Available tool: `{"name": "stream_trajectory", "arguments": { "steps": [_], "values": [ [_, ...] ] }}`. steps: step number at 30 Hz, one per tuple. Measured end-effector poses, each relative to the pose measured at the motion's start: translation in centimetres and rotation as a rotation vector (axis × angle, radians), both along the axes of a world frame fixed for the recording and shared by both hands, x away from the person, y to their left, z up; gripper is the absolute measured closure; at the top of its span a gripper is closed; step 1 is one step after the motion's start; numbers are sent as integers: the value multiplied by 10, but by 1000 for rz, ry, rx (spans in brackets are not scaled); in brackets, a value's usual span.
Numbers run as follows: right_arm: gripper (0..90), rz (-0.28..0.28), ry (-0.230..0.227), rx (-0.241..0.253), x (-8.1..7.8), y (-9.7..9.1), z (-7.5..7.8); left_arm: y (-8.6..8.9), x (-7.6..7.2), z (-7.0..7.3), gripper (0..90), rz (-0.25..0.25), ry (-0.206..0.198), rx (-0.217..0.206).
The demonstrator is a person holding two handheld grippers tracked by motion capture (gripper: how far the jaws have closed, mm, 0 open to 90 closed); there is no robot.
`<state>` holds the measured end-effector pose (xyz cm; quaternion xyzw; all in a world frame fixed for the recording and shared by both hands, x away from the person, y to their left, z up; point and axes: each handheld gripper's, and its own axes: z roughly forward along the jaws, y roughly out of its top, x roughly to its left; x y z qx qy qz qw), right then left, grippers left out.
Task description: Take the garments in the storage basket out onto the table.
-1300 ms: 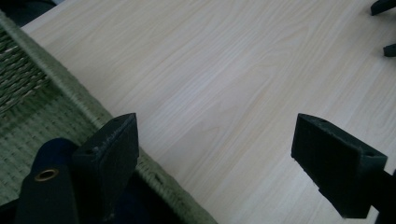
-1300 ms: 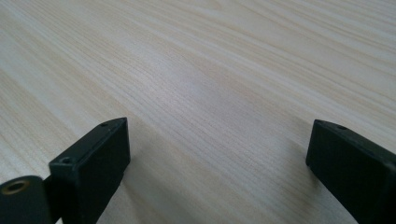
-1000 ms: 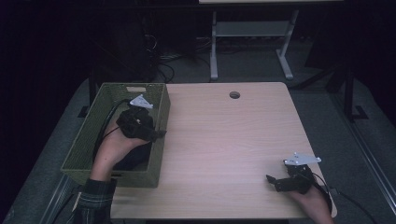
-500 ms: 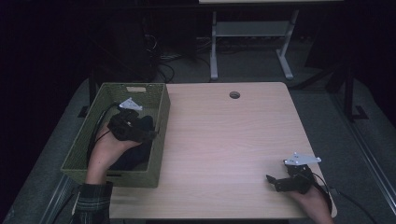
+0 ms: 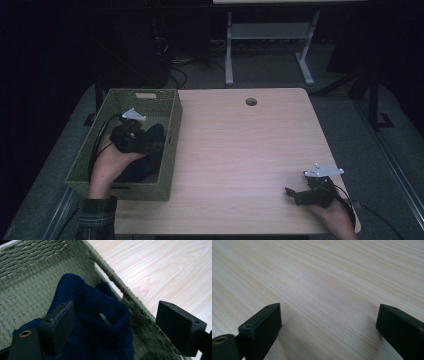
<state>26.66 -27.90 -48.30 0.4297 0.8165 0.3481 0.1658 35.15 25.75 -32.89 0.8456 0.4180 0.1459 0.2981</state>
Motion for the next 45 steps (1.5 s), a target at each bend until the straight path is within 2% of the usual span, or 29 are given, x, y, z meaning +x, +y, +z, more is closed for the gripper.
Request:
{"name": "stream_trajectory", "arguments": {
  "steps": [9, 14, 25, 31, 33, 35, 39, 42, 44, 45],
  "values": [
    [58, 0, 0, 0, 0, 0, 0, 3, 5, -12, 152, 25, 21, 13],
    [58, -1, 0, 1, 0, 0, 0, 2, 9, -20, 151, 30, 33, 35],
    [58, 0, 0, 0, 0, 0, 0, 4, 14, -35, 159, 43, 82, 69],
    [58, 1, -1, 0, 0, 0, 0, 6, 15, -37, 247, 28, 104, 48],
    [58, 0, -1, 0, 0, 0, 0, 6, 14, -38, 322, 18, 115, 31],
    [58, 0, -1, 0, 0, 0, 0, 7, 14, -38, 346, 17, 123, 24],
    [58, 1, -1, 0, 0, 0, 0, 10, 16, -39, 562, -6, 163, 13],
    [58, 1, -1, 0, 0, 0, 0, 13, 17, -40, 694, -8, 169, 15],
    [58, 0, -1, 0, 0, 0, 0, 14, 17, -40, 765, -6, 170, 17],
    [58, 0, -1, 0, 0, 0, 0, 15, 17, -40, 765, -4, 173, 17]
  ]
}}
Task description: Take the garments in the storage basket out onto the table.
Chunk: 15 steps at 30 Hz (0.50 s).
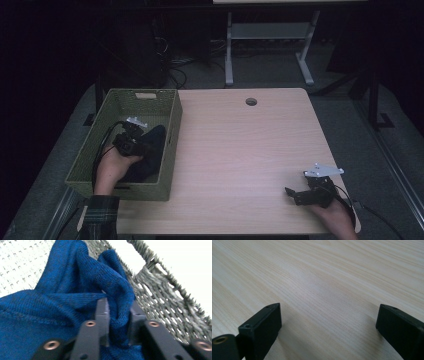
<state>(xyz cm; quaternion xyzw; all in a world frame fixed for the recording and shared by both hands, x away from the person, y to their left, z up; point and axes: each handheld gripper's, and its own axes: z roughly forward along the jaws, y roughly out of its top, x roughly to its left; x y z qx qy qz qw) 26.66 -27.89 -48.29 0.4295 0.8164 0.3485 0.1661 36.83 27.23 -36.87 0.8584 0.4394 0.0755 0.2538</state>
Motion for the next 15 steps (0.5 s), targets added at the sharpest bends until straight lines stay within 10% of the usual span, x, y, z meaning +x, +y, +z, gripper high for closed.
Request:
{"name": "stream_trajectory", "arguments": {
  "steps": [15],
  "values": [
    [58, 0, -1, -1, 0, 0, 0, 13, 1, 21, 814, 23, -18, -16]
  ]
}}
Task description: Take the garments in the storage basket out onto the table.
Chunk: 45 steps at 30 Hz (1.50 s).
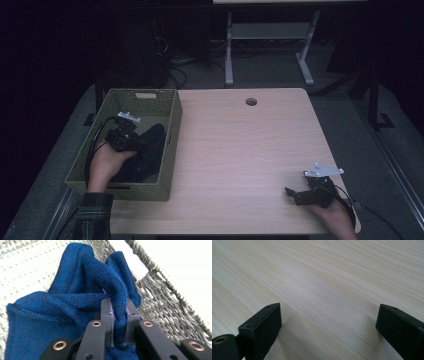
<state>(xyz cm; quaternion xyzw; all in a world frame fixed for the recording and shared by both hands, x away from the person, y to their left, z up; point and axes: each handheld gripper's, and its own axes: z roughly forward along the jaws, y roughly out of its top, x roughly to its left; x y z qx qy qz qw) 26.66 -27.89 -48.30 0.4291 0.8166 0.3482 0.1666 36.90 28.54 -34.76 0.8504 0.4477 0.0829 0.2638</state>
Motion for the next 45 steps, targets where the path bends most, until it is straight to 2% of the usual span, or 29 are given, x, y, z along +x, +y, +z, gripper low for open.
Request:
{"name": "stream_trajectory", "arguments": {
  "steps": [20, 24, 28, 45],
  "values": [
    [58, 0, 0, 0, 0, 0, 0, 18, -5, 49, 817, 44, -61, 2],
    [58, -2, 2, 1, 0, 0, 0, 18, -4, 57, 817, 47, -70, -5],
    [58, -2, 2, 1, 0, 0, 0, 18, -5, 71, 818, 41, -89, 6],
    [58, -2, 1, 1, 0, 0, 0, 14, -10, 119, 819, 27, -169, -4]
  ]
}}
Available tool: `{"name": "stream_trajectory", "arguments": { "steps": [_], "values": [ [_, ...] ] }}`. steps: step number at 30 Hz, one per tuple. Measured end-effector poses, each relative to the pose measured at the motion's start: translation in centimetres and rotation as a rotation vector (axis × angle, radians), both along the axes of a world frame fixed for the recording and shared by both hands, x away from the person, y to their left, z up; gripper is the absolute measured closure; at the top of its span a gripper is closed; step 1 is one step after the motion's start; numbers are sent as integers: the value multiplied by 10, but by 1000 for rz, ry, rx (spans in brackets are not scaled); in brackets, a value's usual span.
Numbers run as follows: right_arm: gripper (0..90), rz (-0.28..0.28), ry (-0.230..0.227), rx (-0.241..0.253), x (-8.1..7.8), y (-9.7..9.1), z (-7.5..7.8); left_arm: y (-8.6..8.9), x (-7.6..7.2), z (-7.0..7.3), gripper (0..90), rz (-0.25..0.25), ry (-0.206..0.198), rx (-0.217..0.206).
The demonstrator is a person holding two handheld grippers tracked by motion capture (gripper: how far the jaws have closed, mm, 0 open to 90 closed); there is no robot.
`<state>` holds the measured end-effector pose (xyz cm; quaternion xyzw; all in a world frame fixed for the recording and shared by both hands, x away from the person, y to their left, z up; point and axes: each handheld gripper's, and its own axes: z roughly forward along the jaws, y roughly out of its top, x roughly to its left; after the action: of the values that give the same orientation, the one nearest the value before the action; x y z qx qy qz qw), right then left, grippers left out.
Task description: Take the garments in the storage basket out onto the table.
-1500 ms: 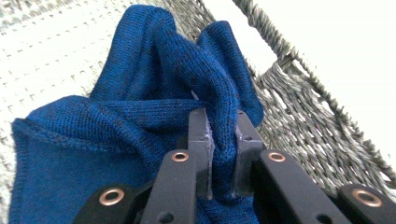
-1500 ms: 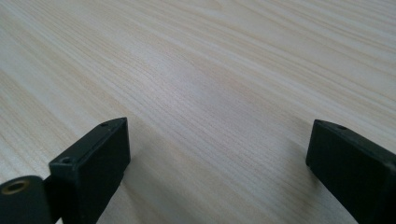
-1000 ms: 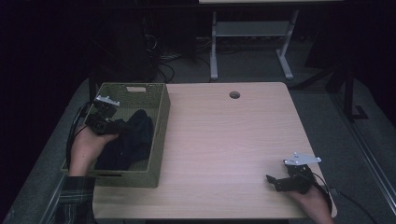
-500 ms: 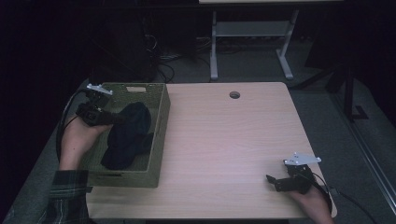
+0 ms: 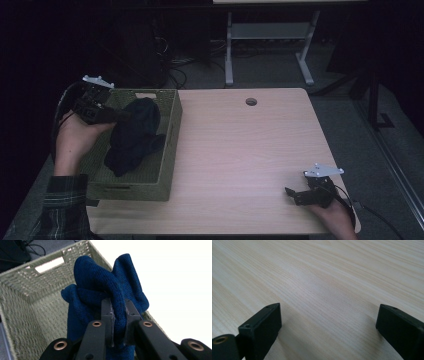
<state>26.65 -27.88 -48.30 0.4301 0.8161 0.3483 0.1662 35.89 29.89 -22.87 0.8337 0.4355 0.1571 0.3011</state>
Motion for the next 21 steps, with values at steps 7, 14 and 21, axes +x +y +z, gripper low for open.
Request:
{"name": "stream_trajectory", "arguments": {
  "steps": [7, 14, 21],
  "values": [
    [58, -1, 2, 0, 0, 0, 0, -2, -3, 22, 819, -15, -28, -5],
    [58, -2, 2, 0, 0, 0, 0, -7, -6, 42, 821, -25, -57, -3],
    [58, -1, 2, 0, 0, 0, 0, -15, -9, 58, 822, -42, -88, -1]
  ]
}}
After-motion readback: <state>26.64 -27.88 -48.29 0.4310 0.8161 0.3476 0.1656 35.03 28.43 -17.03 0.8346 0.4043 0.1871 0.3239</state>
